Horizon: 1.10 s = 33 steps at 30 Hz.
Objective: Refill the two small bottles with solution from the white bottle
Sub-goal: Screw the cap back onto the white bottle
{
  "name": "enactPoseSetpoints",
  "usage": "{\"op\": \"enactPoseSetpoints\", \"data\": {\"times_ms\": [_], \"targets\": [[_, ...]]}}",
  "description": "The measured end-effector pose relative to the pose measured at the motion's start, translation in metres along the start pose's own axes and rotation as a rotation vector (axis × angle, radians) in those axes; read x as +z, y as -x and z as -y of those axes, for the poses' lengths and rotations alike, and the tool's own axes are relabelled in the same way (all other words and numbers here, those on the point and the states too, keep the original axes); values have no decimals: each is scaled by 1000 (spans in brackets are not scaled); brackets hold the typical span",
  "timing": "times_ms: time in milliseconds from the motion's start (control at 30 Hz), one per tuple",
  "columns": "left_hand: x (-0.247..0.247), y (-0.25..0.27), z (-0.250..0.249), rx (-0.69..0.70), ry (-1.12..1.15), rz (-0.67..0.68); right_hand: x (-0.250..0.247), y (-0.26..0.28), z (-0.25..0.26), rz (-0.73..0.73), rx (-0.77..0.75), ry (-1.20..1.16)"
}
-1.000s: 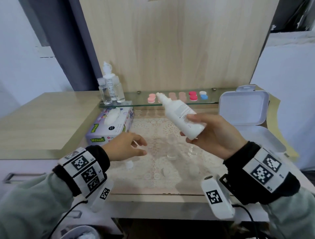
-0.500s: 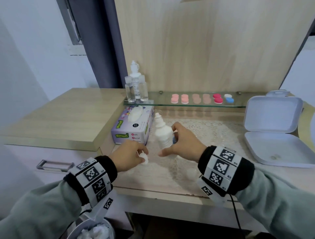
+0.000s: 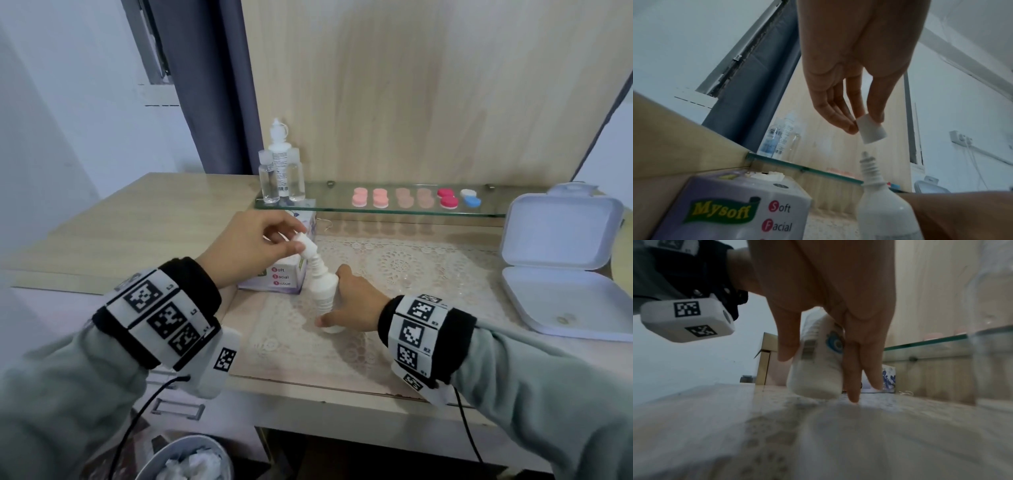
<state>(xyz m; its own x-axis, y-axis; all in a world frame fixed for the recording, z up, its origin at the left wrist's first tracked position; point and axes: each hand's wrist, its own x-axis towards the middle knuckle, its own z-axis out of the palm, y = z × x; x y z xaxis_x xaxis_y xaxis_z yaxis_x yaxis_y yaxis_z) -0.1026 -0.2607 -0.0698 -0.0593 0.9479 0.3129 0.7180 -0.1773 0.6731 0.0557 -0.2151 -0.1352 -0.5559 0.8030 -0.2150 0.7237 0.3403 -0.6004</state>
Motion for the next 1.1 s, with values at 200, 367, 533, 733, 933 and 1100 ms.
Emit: {"op": "enactPoseSetpoints", "data": {"times_ms": [200,367,533,733,933,1100], "targets": [[7,-4,0,5,-77,25,1,3,2,56,-5,161],[5,-1,1,6,-65,29,-6,5,-3,46,33,211],[2,-2,0,-10,-35,11,-18,7,-1,-2,4,119],[3,-2,-8,18,-10,53,-32,15,-4,85,-91,-81],[9,-4,-10,35,-87,85,-31,12,-11,-60,-78,-175],[16,-12,-7,60,-120,114,-26,8,-11,-150,-73,-201]]}}
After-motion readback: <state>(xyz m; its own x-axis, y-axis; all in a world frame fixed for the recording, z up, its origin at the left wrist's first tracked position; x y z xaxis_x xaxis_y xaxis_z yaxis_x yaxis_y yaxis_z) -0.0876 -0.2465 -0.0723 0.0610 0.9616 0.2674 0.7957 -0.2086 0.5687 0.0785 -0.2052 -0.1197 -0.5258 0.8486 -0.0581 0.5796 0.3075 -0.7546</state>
